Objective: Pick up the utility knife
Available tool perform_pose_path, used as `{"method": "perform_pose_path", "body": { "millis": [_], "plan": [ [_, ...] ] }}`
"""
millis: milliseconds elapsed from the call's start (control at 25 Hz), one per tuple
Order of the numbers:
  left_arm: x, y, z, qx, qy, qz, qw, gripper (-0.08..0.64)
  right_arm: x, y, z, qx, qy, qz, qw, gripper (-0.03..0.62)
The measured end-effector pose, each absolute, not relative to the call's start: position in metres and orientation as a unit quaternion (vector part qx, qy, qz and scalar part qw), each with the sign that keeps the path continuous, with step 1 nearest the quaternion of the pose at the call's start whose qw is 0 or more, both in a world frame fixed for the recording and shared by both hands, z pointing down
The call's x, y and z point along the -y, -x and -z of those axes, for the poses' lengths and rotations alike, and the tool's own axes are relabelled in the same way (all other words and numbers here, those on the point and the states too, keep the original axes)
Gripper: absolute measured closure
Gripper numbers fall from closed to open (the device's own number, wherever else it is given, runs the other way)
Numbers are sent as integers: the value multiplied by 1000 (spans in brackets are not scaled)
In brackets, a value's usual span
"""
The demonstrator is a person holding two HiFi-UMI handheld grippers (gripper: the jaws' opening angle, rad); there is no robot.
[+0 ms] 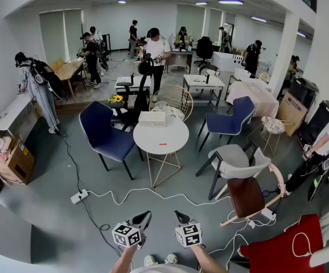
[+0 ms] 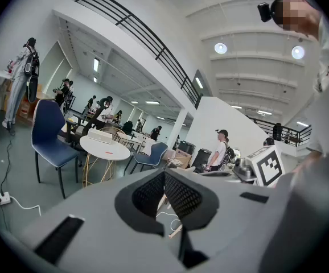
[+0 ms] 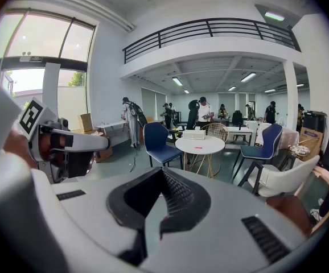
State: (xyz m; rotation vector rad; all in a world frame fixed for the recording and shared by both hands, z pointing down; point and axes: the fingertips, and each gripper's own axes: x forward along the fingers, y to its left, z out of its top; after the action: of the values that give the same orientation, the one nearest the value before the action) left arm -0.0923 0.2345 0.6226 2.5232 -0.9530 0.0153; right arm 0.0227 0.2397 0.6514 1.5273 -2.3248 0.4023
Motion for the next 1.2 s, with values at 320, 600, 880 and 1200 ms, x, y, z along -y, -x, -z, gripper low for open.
{"method": "perform_pose_path", "body": {
  "millis": [320,600,880,1200],
  "plan": [
    [-222,76,-620,347,-912,-5,217,548,-227,-42,-650,817,-536,-137,164,577],
    [-217,59,-619,348,-912,-12,216,548,-221,-56,-641,828,-526,-143,129,575],
    [-216,39,-622,346,-913,-23,214,548,-218,-73,-648,829,-524,-146,128,575],
    [-216,23,-627,354,-910,-31,214,548,-219,-91,-659,834,-512,-150,140,575]
  ]
}}
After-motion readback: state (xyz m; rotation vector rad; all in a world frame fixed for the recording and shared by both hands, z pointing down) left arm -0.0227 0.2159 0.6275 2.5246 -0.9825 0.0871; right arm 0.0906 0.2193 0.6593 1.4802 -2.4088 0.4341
